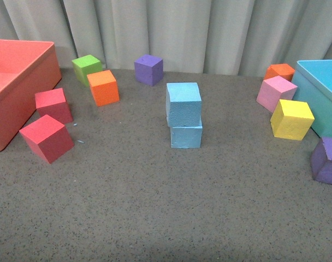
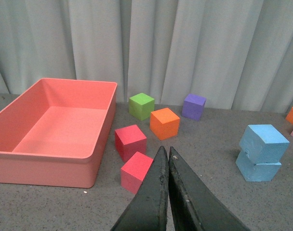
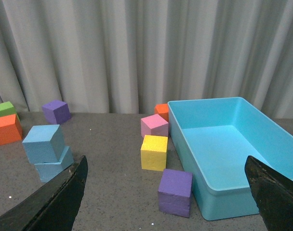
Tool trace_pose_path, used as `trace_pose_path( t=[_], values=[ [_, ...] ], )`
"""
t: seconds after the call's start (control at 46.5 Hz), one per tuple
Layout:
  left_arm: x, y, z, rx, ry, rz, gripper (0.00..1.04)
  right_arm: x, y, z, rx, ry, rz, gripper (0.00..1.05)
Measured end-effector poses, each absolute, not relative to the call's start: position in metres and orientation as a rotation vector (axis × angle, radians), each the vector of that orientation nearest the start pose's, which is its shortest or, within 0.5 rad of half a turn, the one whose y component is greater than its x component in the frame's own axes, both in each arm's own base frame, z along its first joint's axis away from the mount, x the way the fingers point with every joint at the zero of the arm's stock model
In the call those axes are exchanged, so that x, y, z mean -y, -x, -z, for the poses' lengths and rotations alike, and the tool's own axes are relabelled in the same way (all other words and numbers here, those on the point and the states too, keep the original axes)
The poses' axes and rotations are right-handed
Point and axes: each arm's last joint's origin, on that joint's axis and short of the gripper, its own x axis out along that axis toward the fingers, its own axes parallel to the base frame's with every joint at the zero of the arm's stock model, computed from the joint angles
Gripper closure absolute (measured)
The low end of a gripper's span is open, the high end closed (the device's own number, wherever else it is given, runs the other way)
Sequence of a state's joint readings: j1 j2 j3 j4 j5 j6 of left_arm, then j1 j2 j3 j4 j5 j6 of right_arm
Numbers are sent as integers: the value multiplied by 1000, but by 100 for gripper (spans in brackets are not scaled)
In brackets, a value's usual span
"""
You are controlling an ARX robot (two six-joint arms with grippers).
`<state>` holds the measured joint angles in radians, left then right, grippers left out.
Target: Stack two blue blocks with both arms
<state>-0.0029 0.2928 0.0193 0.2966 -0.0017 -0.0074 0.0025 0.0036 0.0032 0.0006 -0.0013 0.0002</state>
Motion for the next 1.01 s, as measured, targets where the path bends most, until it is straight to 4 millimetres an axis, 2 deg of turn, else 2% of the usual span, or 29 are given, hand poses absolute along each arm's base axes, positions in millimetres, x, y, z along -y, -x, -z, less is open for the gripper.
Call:
trace_pose_path(
  t=[0.752, 0.774, 1.01],
  values=[
    [0, -97, -170, 16, 7, 2, 101, 0, -98, -164, 0, 0, -3, 10],
    [0, -97, -170, 16, 8, 2, 99, 0, -98, -164, 0, 0, -4, 10],
    [0, -97, -170, 17, 7, 2, 49, 0, -98, -164, 0, 0, -3, 10]
  ],
)
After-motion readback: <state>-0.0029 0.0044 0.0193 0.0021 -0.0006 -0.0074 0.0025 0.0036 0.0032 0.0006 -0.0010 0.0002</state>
